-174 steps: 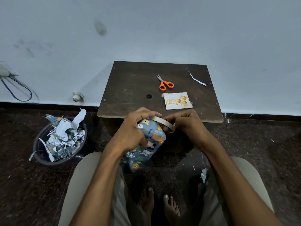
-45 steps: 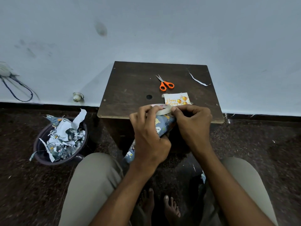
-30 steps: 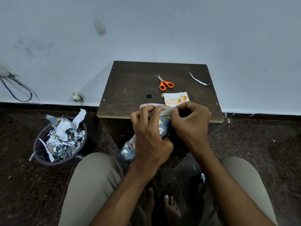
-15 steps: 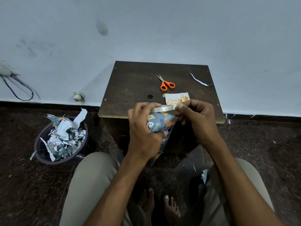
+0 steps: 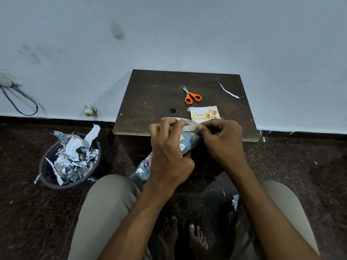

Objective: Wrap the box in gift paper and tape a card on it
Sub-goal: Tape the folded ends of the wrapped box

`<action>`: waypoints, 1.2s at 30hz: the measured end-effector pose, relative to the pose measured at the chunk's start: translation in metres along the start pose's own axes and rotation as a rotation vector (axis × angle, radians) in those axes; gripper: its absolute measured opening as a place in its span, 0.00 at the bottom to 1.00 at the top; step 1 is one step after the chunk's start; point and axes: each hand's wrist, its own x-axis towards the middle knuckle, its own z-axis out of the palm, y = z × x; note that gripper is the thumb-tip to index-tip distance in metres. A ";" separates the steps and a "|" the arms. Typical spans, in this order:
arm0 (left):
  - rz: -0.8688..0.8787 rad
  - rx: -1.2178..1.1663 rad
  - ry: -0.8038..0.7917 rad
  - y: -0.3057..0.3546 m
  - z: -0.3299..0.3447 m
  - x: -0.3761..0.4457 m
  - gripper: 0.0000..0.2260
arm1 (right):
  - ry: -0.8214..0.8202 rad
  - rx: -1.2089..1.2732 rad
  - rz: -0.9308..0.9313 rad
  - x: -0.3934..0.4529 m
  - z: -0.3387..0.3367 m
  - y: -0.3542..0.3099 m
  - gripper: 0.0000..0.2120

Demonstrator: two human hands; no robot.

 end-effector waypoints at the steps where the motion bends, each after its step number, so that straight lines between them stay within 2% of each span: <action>1: 0.008 0.008 -0.006 0.000 0.000 0.000 0.32 | 0.003 -0.004 0.000 0.000 -0.001 -0.001 0.04; 7: 0.070 0.040 -0.053 0.005 0.000 -0.002 0.30 | 0.027 -0.056 -0.019 0.001 -0.003 -0.001 0.06; 16: 0.049 0.006 -0.039 0.005 0.001 -0.002 0.31 | 0.039 -0.012 0.045 0.005 -0.006 0.003 0.06; 25: 0.002 -0.030 -0.031 0.001 -0.003 0.002 0.34 | -0.110 0.235 0.141 0.006 -0.013 0.006 0.07; 36: 0.065 0.019 -0.082 0.001 -0.006 0.004 0.30 | -0.142 0.074 0.125 0.007 -0.012 0.004 0.05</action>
